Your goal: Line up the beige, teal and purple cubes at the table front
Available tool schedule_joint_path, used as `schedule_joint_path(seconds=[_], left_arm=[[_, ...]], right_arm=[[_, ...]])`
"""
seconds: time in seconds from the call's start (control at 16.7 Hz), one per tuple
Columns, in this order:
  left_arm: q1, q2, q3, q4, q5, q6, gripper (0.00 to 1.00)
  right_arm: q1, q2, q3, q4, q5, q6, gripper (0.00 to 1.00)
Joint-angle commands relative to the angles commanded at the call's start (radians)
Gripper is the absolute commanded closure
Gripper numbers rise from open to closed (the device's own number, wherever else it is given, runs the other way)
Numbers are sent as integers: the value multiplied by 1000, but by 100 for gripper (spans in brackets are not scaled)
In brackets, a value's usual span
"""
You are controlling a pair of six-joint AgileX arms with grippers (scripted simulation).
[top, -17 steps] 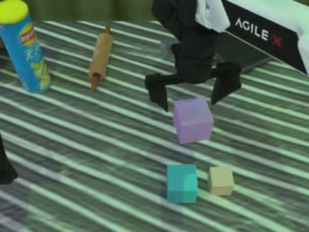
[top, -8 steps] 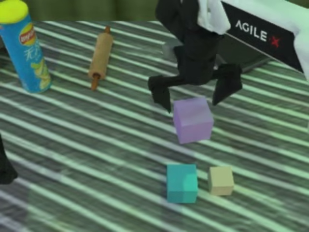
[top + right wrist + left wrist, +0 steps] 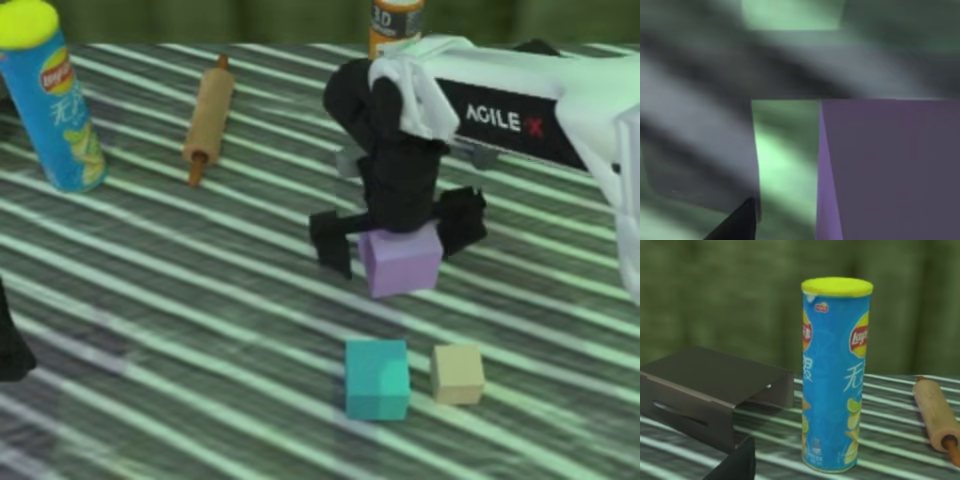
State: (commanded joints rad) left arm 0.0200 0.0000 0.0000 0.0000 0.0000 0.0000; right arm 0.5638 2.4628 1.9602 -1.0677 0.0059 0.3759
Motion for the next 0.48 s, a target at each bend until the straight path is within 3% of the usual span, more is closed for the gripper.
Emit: schedule_joint_path(seconds=[0.24, 0.48], left_arm=[[0, 0, 0, 0, 0, 0, 0], [0, 0, 0, 0, 0, 0, 0]], right_arm=[[0, 0, -1, 1, 0, 0, 0], [0, 0, -1, 1, 0, 0, 30]])
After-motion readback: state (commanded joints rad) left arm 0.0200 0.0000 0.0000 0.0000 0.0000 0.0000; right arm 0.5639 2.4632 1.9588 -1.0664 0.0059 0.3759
